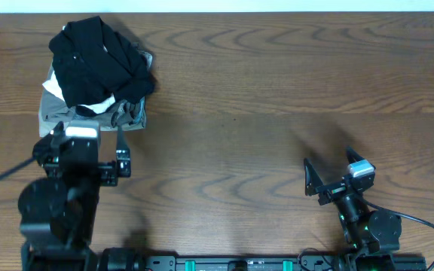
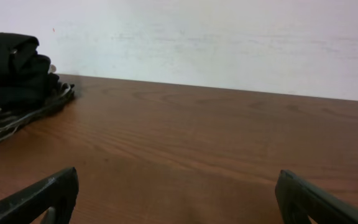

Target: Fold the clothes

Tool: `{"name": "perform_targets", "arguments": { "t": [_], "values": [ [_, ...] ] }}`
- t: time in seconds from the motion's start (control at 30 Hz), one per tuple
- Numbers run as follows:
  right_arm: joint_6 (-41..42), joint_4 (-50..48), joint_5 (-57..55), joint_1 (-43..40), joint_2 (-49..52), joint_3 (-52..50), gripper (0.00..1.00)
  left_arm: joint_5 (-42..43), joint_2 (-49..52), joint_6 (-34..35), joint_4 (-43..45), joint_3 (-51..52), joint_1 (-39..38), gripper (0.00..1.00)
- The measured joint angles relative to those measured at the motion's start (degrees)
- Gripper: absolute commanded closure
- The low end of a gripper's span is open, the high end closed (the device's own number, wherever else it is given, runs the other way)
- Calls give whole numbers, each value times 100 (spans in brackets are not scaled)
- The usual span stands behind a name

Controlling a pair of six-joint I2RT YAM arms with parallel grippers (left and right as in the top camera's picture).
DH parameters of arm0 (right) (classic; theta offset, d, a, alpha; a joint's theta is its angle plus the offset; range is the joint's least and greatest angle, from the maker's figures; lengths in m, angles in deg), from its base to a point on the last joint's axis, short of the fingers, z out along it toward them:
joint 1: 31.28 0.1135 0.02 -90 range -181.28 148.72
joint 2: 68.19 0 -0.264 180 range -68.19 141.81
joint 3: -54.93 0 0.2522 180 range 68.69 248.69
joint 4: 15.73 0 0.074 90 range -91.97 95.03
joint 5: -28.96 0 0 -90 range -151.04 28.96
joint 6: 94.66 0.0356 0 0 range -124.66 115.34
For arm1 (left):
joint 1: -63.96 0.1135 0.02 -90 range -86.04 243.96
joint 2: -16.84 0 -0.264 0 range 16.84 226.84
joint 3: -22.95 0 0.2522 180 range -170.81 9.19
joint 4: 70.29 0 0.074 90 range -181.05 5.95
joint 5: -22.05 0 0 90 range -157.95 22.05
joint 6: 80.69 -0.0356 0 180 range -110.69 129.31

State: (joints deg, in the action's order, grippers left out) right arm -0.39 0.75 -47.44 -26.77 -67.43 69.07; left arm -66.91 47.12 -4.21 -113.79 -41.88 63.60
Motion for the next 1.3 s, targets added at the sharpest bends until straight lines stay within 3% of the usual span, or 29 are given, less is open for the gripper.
{"name": "perform_targets", "arguments": {
  "t": [0.5,0.93,1.3],
  "values": [
    [0,2,0,0,0,0,1,2,-1812,2,1478,1952,22,2],
    [-2,2,0,0,0,0,1,0,-2914,2,1543,3250,22,2],
    [0,2,0,0,0,0,1,4,-2959,33,1569,3803,22,2]
  ]
}}
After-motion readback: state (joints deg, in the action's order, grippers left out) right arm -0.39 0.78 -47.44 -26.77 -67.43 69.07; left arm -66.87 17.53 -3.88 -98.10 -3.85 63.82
